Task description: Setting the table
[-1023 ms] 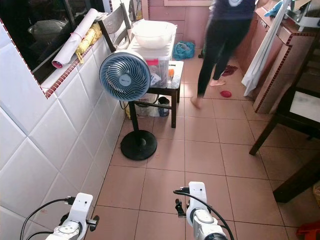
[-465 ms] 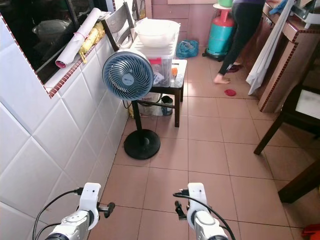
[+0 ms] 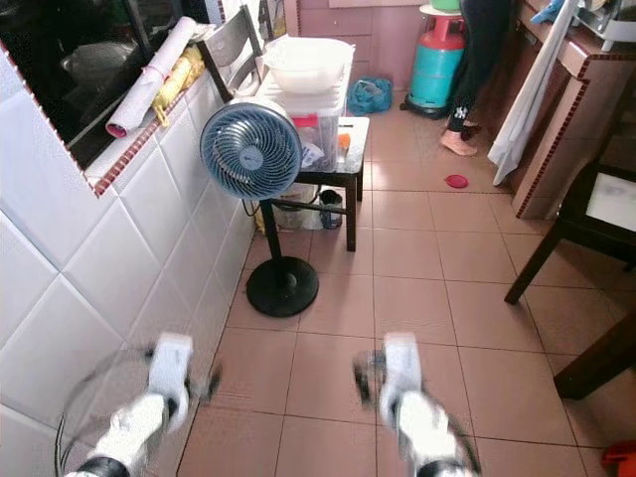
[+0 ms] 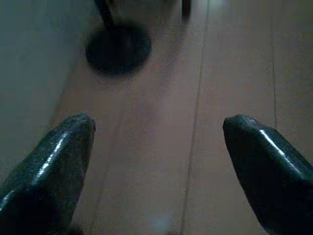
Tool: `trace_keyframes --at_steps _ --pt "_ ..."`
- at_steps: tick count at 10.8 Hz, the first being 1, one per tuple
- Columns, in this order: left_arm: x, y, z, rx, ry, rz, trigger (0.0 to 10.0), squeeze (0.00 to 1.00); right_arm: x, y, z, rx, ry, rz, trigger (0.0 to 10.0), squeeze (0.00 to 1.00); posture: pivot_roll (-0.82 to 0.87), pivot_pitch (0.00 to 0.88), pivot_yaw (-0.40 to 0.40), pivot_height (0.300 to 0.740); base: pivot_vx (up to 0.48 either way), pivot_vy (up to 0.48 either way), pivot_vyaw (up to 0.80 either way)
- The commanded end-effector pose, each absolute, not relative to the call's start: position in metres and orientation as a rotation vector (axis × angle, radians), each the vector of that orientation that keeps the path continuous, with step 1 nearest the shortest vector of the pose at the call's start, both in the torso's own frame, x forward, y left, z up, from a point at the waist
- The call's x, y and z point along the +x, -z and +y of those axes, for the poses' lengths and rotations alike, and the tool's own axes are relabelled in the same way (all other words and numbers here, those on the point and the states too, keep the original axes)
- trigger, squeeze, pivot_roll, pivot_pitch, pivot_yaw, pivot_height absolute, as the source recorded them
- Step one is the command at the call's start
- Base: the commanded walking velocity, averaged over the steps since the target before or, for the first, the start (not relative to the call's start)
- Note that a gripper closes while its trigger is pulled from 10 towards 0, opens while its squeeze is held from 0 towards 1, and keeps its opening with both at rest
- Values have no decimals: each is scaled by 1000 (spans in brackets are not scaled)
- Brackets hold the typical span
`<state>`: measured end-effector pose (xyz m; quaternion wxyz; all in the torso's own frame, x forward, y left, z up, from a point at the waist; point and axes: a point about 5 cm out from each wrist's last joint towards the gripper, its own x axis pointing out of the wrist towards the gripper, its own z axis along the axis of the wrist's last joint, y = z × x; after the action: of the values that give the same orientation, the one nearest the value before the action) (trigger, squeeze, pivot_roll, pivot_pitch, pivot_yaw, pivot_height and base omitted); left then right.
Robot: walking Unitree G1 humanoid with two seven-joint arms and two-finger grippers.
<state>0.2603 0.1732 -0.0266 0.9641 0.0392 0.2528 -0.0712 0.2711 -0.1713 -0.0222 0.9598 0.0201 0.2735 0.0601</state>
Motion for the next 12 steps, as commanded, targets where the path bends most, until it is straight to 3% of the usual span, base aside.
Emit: trace_keyframes --at_steps 1,3,5,9,12 --pt "258 23 183 87 120 463 10000 0 278 12 -173 61 -146 488 10000 0 -87 0 52 740 0 0 0" --pt "248 14 186 145 150 312 10000 0 283 -8 -183 61 -181 351 10000 0 -80 0 36 740 0 0 0" --pt "229 0 201 180 112 181 10000 0 263 -33 -198 -7 -207 260 10000 0 -93 0 42 740 0 0 0" --pt "201 14 214 114 8 218 10000 0 227 -39 -212 38 -91 263 10000 0 -89 19 42 740 0 0 0" --pt "208 14 209 85 42 222 10000 0 229 -39 -195 71 -75 283 10000 0 -103 27 42 740 0 0 -788"
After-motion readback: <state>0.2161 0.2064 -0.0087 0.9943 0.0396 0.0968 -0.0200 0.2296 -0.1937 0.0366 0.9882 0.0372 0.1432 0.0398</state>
